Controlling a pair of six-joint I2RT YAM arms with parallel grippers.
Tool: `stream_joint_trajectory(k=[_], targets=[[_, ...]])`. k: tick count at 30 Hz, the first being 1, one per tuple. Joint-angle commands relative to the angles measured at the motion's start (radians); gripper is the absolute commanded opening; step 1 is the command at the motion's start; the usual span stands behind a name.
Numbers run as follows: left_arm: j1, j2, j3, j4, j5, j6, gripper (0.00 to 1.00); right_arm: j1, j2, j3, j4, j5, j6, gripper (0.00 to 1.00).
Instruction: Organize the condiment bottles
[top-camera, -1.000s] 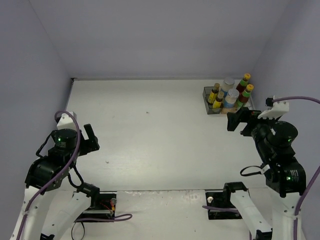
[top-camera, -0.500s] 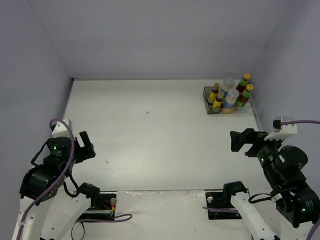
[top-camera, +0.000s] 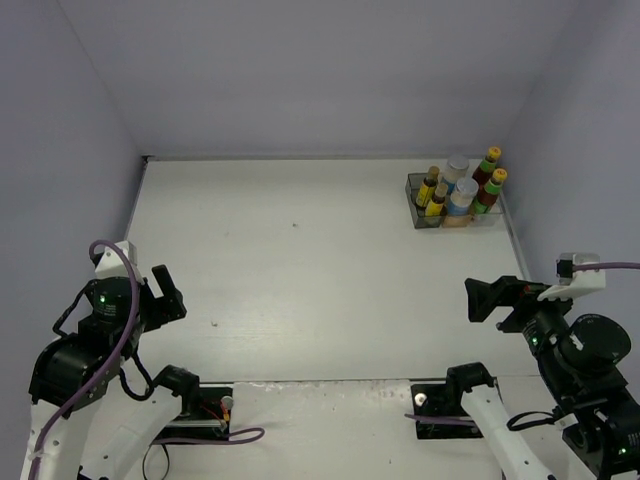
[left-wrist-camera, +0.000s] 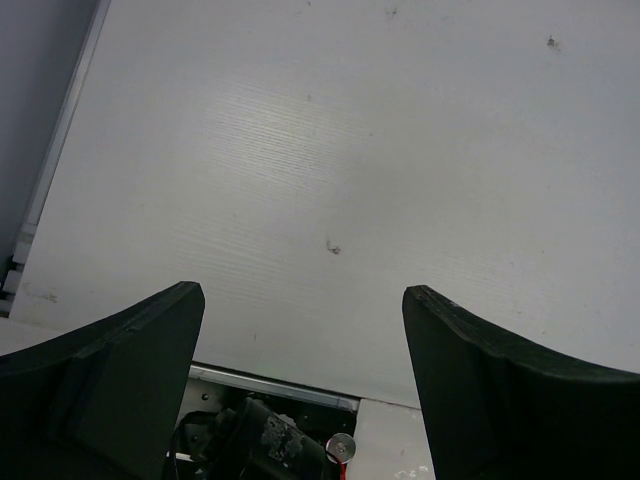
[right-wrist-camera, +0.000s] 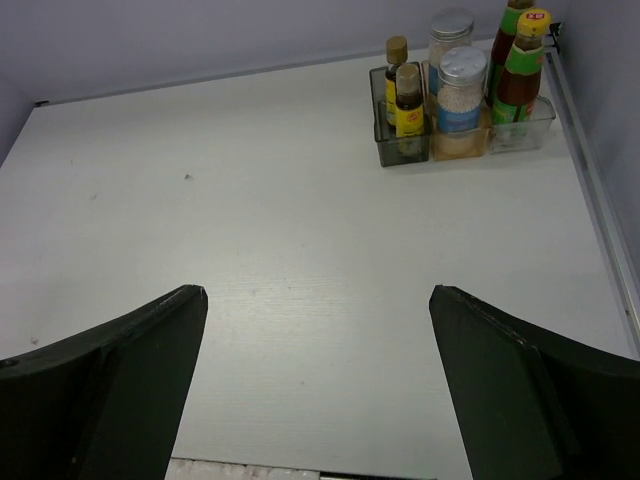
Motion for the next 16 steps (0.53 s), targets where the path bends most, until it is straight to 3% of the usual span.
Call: stream_joint_trajectory(k=[1, 16], targets=[[-0.004, 0.033, 0.045, 0.001, -0.007, -0.019, 0.82, 0.005, -0.009, 0.037, 0.016, 0.001, 0.012, 1.00], [-0.004, 0.056, -0.012, 0.044, 0.061, -0.051, 0.81, 0.017, 0.020, 0.002, 0.026, -0.020, 0.028, 1.00]])
